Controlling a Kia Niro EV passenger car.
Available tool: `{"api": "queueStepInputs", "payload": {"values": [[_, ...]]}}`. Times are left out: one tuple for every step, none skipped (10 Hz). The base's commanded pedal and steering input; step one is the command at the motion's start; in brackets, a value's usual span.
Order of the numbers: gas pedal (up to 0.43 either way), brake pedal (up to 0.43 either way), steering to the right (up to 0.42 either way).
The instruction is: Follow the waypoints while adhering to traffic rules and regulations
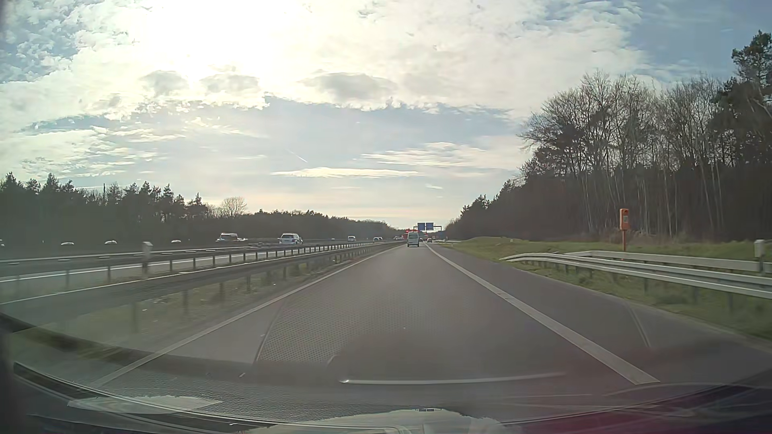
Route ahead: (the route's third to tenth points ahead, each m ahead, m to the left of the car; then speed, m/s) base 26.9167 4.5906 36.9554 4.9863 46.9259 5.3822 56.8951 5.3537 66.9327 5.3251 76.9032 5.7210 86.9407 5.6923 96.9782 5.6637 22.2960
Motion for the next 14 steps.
{"api": "queueStepInputs", "payload": {"values": [[0.138,0.000,-0.001],[0.138,0.000,-0.001],[0.138,0.000,-0.001],[0.138,0.000,-0.001],[0.138,0.000,-0.001],[0.138,0.000,-0.001],[0.138,0.000,-0.001],[0.138,0.000,-0.001],[0.138,0.000,-0.001],[0.138,0.000,-0.001],[0.138,0.000,-0.001],[0.138,0.000,-0.001],[0.138,0.000,-0.001],[0.138,0.000,-0.001]]}}
